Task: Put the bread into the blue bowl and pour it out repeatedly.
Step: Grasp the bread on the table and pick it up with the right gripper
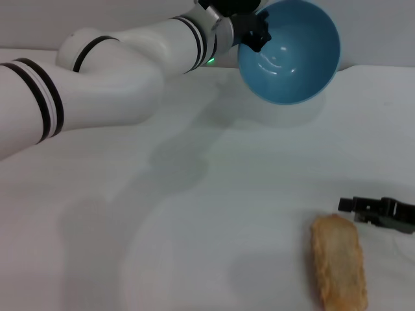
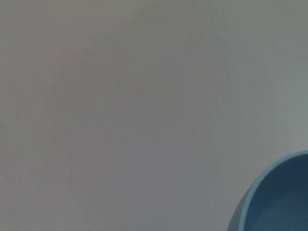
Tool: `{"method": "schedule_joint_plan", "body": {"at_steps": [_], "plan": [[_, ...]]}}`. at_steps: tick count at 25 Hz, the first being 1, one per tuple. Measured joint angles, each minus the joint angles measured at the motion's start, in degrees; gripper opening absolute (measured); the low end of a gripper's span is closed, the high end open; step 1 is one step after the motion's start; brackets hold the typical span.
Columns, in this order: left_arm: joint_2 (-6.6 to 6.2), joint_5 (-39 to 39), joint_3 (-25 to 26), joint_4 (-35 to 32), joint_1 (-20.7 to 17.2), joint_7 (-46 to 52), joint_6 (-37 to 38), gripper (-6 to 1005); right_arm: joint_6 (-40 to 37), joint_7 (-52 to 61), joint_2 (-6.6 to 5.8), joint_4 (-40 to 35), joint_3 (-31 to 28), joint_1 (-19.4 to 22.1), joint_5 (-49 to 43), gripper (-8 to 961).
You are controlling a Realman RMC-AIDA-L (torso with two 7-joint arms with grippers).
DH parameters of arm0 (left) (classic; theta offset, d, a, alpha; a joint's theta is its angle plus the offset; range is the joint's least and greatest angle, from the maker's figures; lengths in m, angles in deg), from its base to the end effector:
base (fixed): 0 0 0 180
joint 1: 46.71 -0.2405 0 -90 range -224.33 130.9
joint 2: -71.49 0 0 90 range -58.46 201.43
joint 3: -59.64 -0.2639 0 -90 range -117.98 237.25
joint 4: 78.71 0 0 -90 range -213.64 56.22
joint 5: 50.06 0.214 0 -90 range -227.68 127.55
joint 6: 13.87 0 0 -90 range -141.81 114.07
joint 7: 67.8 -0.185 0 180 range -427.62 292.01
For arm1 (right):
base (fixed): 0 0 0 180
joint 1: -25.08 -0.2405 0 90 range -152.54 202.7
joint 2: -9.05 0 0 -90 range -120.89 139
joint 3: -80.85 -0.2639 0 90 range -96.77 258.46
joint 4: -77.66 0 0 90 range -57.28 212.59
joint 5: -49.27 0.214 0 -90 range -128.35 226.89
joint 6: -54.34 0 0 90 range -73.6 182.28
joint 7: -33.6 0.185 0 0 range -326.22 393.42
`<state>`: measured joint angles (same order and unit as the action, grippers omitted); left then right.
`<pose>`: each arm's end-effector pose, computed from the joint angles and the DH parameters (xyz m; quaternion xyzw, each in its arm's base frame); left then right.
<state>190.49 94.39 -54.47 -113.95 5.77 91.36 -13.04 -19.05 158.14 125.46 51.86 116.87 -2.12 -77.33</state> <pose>-0.1220 0.5002 -0.1289 -0.8931 -0.0815 -0.0624 0.4379 0.3536 0.3250 -0.0640 -0.7121 0.6703 0.1702 0.1210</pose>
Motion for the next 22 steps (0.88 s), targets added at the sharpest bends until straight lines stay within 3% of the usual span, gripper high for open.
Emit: {"method": "schedule_joint_plan", "body": {"at_steps": [10,15,22], "plan": [[0.00,-0.7,0.0,0.1,0.2,0.0,-0.2,-1,0.7,1.3,0.64,-0.2,-0.3,-0.6,-3.7,676],[0.00,-0.9,0.0,0.1,0.1,0.0,-0.6,-1,1.2,1.0,1.80,1.0,0.9,-2.1,-3.9,676],[0.00,-2.1,-0.3,0.2,0.0,0.0,-1.1,0,1.5,2.2,1.45,2.8,2.0,-3.3,-5.2,676]]}}
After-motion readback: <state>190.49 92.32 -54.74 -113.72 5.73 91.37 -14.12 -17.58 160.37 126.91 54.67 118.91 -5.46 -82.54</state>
